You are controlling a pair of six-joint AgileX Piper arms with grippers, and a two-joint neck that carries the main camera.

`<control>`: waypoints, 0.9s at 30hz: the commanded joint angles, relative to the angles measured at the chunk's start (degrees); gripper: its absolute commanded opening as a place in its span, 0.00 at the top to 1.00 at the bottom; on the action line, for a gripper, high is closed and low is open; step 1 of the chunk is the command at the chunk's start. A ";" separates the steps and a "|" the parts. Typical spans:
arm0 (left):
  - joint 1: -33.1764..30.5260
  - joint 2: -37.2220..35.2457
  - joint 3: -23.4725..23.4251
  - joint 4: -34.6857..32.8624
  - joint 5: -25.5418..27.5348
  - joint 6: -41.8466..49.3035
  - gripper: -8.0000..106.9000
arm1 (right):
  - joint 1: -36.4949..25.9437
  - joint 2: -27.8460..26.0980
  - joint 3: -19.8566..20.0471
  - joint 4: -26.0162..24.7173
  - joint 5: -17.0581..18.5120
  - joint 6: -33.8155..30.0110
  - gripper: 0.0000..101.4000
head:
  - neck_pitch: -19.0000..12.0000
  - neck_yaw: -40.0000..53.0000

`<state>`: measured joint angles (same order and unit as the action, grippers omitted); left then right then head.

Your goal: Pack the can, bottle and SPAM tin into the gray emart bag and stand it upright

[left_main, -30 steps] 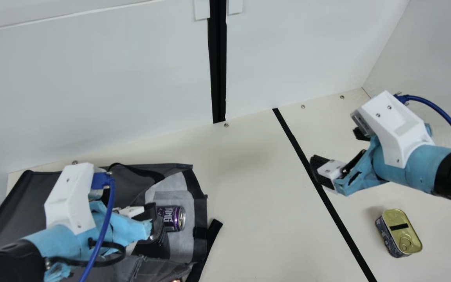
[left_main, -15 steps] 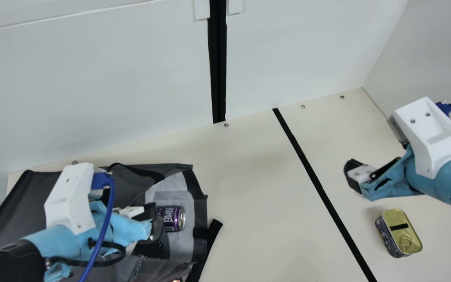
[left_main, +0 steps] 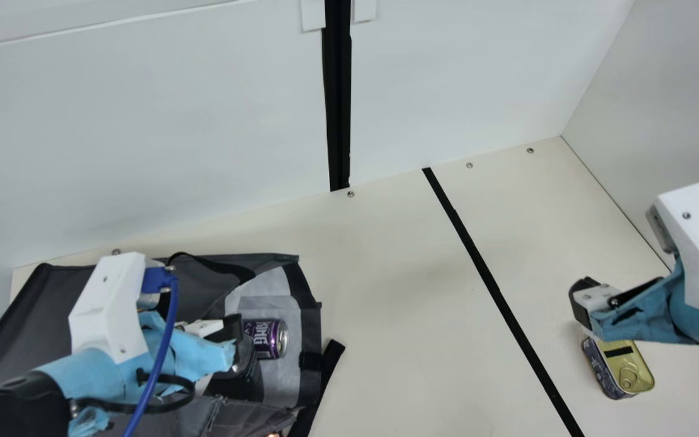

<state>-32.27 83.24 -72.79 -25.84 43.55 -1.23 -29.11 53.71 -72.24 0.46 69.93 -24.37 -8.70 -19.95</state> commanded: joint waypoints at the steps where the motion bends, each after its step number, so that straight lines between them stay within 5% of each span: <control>1: 0.00 0.00 0.00 0.00 0.00 0.00 1.00 | 0.71 -0.63 1.31 -1.80 -0.03 2.63 0.06 | -1.30 -0.05; 13: 0.00 0.00 0.00 0.00 0.00 0.00 1.00 | 3.55 -5.01 7.06 -7.95 -0.03 11.85 0.06 | -1.30 -0.05; 27: 0.00 0.00 0.00 0.00 0.00 0.00 1.00 | -0.71 -8.26 9.89 -7.27 -0.03 12.34 0.06 | -1.30 -0.05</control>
<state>-32.27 83.24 -72.79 -25.84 43.55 -1.23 -29.48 45.51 -62.42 -7.09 69.87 -11.90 -8.70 -19.95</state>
